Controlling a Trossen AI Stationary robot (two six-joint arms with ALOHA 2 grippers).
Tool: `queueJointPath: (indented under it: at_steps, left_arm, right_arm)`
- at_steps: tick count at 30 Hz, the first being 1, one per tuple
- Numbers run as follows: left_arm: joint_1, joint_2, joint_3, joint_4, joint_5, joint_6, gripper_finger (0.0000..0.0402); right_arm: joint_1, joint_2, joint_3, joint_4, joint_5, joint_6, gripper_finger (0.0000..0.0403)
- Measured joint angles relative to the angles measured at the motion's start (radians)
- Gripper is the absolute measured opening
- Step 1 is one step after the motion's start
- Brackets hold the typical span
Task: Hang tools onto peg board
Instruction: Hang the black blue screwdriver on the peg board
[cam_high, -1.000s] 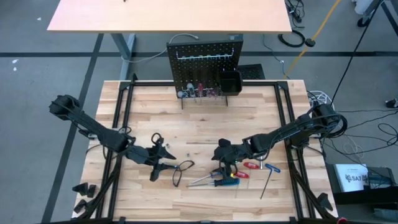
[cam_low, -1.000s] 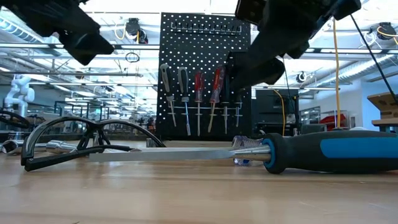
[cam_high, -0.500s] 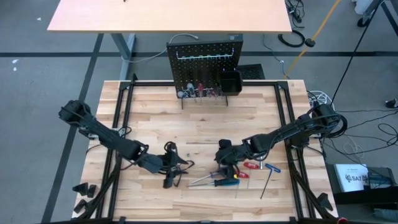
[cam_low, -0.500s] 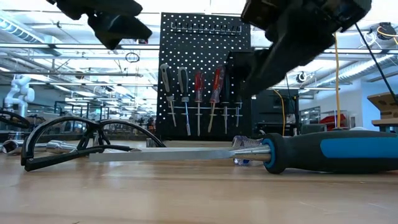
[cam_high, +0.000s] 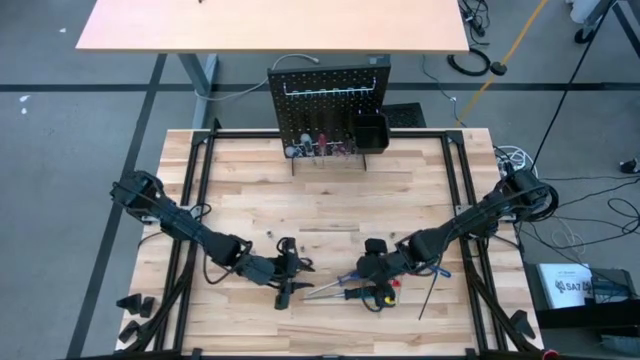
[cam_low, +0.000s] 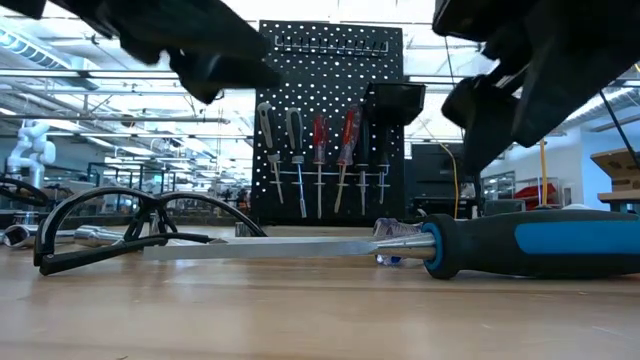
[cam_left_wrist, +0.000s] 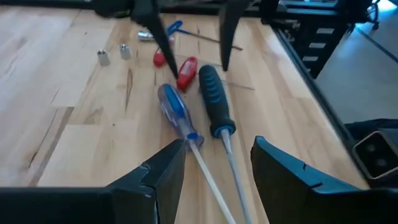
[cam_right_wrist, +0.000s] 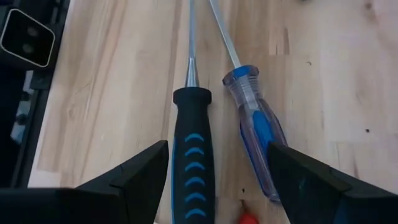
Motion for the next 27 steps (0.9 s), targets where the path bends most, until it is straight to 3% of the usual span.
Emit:
queueJointPath:
  at_steps: [5, 13, 19, 27]
  left_arm:
    - [0.024, 0.043, 0.000, 0.036, 0.026, 0.000, 0.0185]
    - [0.039, 0.088, 0.000, 0.137, 0.176, 0.062, 0.0185]
    - [0.040, 0.090, 0.000, 0.138, 0.194, 0.080, 0.0185]
    - [0.023, 0.090, 0.000, 0.137, 0.214, 0.079, 0.0185]
  right_arm:
    - [0.044, 0.000, 0.000, -0.002, 0.038, 0.067, 0.0263]
    - [0.130, 0.000, 0.000, 0.004, 0.090, 0.162, 0.0263]
    - [0.183, 0.000, 0.000, 0.003, 0.224, 0.175, 0.0263]
    - [0.214, 0.004, -0.028, 0.007, 0.273, 0.245, 0.0263]
